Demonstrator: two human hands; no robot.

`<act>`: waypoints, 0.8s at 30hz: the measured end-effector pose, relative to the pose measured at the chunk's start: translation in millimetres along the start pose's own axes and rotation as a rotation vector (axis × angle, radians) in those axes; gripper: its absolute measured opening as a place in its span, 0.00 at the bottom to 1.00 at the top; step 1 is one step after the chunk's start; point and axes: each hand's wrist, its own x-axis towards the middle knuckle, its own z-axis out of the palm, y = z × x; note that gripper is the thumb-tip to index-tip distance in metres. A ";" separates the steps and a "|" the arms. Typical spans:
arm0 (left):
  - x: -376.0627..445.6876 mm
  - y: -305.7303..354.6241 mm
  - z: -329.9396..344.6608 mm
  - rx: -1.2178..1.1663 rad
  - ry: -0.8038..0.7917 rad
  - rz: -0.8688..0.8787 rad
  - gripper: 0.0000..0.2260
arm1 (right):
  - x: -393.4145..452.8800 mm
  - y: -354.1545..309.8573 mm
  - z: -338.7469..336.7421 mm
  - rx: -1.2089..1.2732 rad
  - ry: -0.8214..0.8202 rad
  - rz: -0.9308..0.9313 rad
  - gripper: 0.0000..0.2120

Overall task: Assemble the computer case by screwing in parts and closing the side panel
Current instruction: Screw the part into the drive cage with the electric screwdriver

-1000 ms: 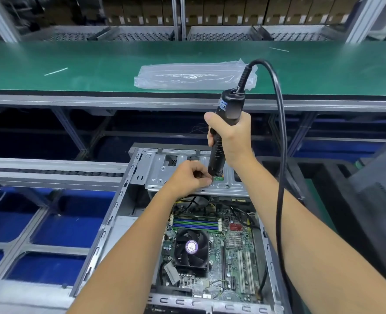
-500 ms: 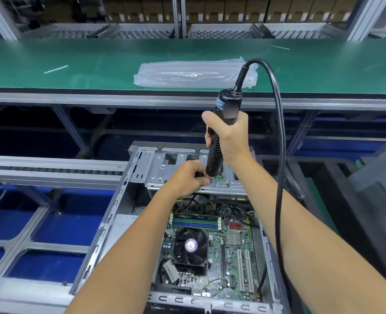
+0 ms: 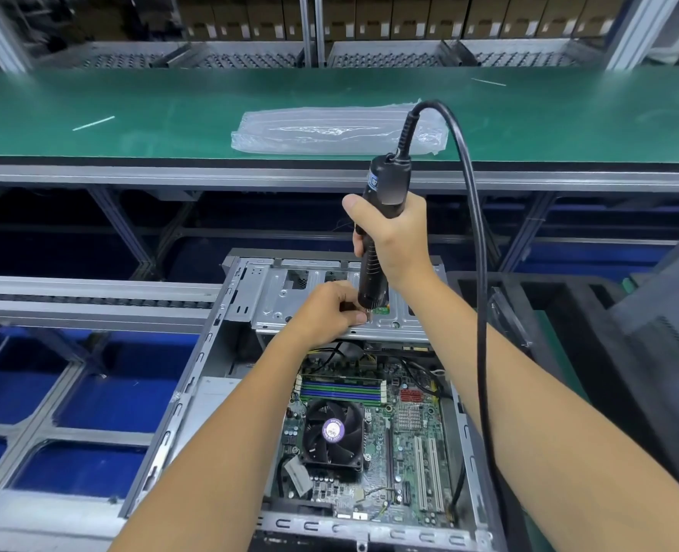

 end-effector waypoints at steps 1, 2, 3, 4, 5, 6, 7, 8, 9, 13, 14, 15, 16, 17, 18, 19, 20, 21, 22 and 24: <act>-0.1 -0.4 -0.2 0.003 0.003 0.004 0.07 | 0.7 1.1 1.3 -0.006 0.013 -0.009 0.14; 0.3 -0.8 0.0 0.003 0.009 0.004 0.07 | 0.7 2.4 2.3 -0.010 0.032 -0.022 0.13; 0.9 -1.4 0.4 0.006 0.017 0.002 0.05 | -0.1 3.5 3.2 -0.012 0.054 -0.037 0.12; 1.5 -1.8 0.7 0.014 0.024 0.001 0.03 | -1.1 4.3 4.2 -0.014 0.071 -0.053 0.12; 2.0 -2.1 0.8 0.021 0.029 0.001 0.03 | -2.0 4.9 5.2 -0.018 0.078 -0.066 0.12; 2.0 -3.2 0.9 0.021 0.031 0.003 0.02 | -2.7 5.6 6.0 -0.027 0.075 -0.074 0.12; 2.1 -4.0 0.8 0.014 0.035 0.007 0.02 | -2.6 5.9 6.2 -0.043 0.068 -0.078 0.11; 2.0 -4.4 0.8 0.005 0.036 0.012 0.02 | -2.1 6.0 5.9 -0.060 0.063 -0.079 0.12; 1.7 -4.2 1.1 0.000 0.033 0.016 0.02 | -1.7 6.0 5.2 -0.074 0.065 -0.078 0.12; 0.6 -2.1 0.4 0.015 0.025 0.034 0.03 | -1.1 6.9 5.1 -0.093 0.225 -0.069 0.12; 0.1 -1.2 -0.2 0.017 0.023 0.033 0.04 | -1.7 6.7 6.3 -0.090 0.285 -0.069 0.12; -0.5 0.2 -1.1 0.016 0.023 0.030 0.07 | -1.6 6.6 7.6 -0.083 0.321 -0.069 0.13; -1.0 1.0 -1.8 0.003 0.029 0.025 0.12 | -1.2 6.2 8.2 -0.082 0.319 -0.070 0.14; -1.1 0.3 -2.5 -0.013 0.039 0.018 0.16 | -0.7 5.8 8.5 -0.092 0.277 -0.069 0.16; -1.4 -0.6 -3.4 -0.025 0.054 0.009 0.17 | -0.5 5.4 8.8 -0.107 0.202 -0.068 0.17; -1.2 -1.1 -3.9 -0.023 0.062 0.000 0.14 | -0.8 5.0 9.1 -0.111 0.113 -0.068 0.18; -1.3 -0.7 -3.9 -0.013 0.063 -0.006 0.09 | -1.4 4.5 8.8 -0.106 0.032 -0.068 0.17; -1.3 -0.1 -4.1 0.001 0.056 -0.004 0.05 | -1.8 4.3 8.2 -0.095 -0.031 -0.067 0.15; -1.6 0.3 -3.9 0.015 0.049 0.001 0.03 | -1.8 4.4 6.9 -0.085 -0.071 -0.063 0.14; -1.9 -0.3 -3.5 0.033 0.039 0.012 0.03 | -1.2 5.4 3.5 -0.065 -0.097 -0.054 0.13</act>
